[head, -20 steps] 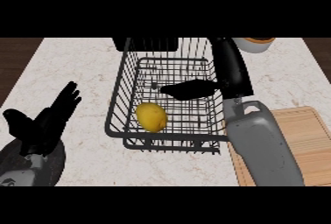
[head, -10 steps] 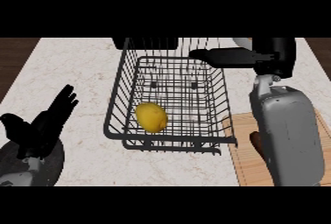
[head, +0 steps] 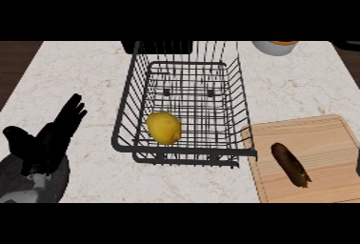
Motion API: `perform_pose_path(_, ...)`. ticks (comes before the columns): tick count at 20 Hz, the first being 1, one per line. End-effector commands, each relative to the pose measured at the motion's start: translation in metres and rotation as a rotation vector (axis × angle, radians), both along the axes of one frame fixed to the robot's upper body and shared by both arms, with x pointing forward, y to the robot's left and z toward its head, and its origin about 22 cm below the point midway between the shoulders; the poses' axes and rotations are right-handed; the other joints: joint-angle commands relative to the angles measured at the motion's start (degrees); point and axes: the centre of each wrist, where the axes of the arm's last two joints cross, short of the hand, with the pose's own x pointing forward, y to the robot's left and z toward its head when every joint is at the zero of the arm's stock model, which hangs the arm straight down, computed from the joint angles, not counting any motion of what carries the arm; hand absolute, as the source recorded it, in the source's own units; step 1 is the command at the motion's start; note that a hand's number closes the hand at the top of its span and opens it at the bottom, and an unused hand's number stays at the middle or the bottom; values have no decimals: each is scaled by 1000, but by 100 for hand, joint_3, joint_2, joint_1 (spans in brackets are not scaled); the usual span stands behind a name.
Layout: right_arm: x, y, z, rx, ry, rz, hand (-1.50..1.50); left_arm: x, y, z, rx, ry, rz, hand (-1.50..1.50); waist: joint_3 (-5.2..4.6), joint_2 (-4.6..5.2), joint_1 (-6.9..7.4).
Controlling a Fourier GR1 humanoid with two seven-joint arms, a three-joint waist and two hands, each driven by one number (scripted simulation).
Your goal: Pick the lemon from the cutting board and place it in the tiered basket
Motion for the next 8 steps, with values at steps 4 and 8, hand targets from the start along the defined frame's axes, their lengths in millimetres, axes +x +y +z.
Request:
perform_pose_path(4,-19,-95,3,-2,-21,-49,-150,2,-10,-7,-15,-1,23,0,-1,4,-3)
perform_pose_path(8,-31,-145,3,-20,-35,-23,-150,5,-6,-4,12,-13,-1,0,0,6,1)
